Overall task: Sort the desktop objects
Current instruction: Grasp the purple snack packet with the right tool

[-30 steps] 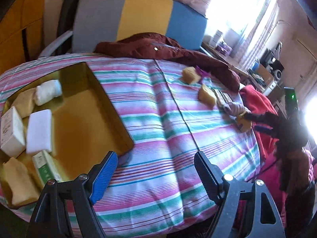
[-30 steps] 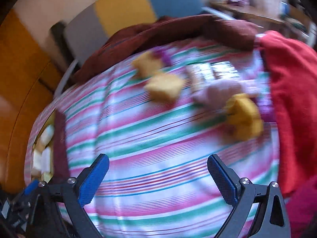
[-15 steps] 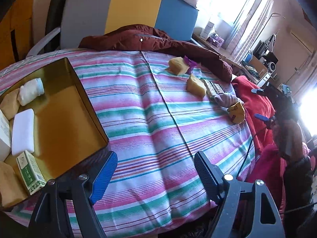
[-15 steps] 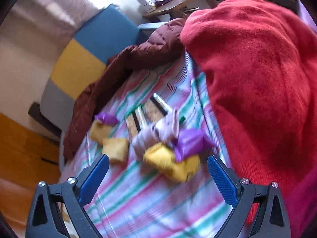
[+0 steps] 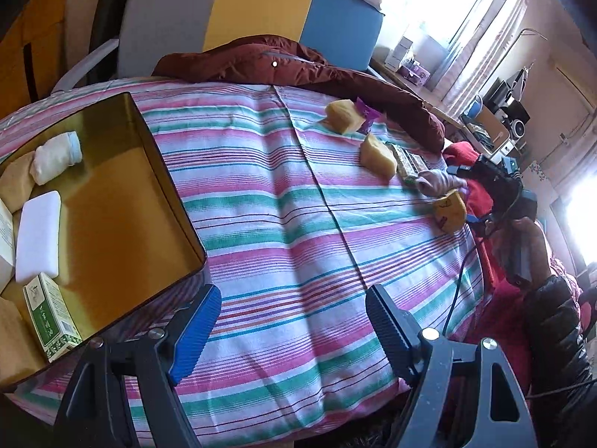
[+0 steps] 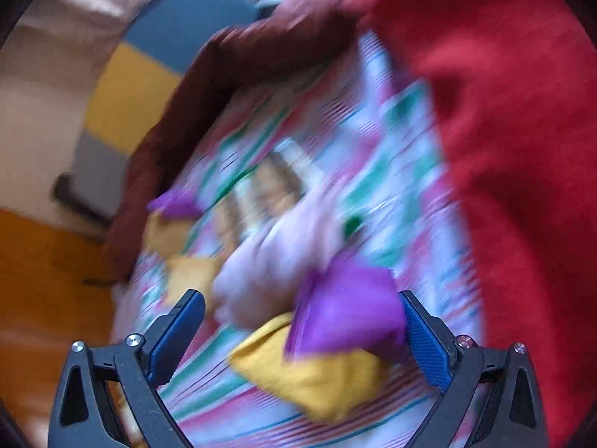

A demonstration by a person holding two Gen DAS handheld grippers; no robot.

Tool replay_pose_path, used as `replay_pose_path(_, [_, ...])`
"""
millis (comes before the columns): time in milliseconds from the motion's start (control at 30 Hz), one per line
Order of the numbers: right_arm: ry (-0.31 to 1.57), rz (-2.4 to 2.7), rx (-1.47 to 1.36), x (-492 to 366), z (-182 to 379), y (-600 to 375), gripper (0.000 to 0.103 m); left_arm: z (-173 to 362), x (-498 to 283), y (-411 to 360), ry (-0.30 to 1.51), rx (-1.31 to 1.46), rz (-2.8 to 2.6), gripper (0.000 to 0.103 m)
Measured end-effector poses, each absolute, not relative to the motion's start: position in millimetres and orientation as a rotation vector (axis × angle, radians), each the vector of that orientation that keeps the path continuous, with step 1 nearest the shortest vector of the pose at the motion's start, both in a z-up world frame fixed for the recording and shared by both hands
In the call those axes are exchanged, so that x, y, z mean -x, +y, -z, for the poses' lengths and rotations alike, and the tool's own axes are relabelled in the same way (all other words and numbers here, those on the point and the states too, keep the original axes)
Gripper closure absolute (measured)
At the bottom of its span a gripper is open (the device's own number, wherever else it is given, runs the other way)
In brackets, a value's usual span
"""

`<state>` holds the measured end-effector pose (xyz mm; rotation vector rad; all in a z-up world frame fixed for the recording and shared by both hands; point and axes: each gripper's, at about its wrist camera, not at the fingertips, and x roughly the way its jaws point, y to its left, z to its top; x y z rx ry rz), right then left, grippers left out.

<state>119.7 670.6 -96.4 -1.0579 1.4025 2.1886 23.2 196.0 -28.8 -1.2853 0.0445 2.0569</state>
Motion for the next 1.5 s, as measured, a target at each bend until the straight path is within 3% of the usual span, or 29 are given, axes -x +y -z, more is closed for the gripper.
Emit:
replay_pose_path(133, [1.510,-2.404,1.098,-103,85,645,0.001,29,-24,197,0.046,1.285,-2.050,0.022])
replay_pose_path(300, [1.489,-2.599,1.171,-88,71,616,0.001,30,-24,197,0.047,1.292,-2.052,0.022])
replay_pose_path(500, [1.517,-2.601,0.988,-104,61,632,0.001,32,-24,200,0.065,1.301,-2.050,0.022])
replay_pose_path(800, [1.278,-2.298,0.997,-125,68,656,0.007,35,-30,220,0.151,1.303,-2.029,0.022])
replay_pose_path(967, [1.070,-2.209,1.176,-113,81,650,0.033,32,-28,238,0.195,1.288,-2.029,0.022])
replay_pose_path(1500, [0.748,-2.197,1.361,-80,97,629,0.036,22,-15,299,0.246,1.221,-2.001,0.022])
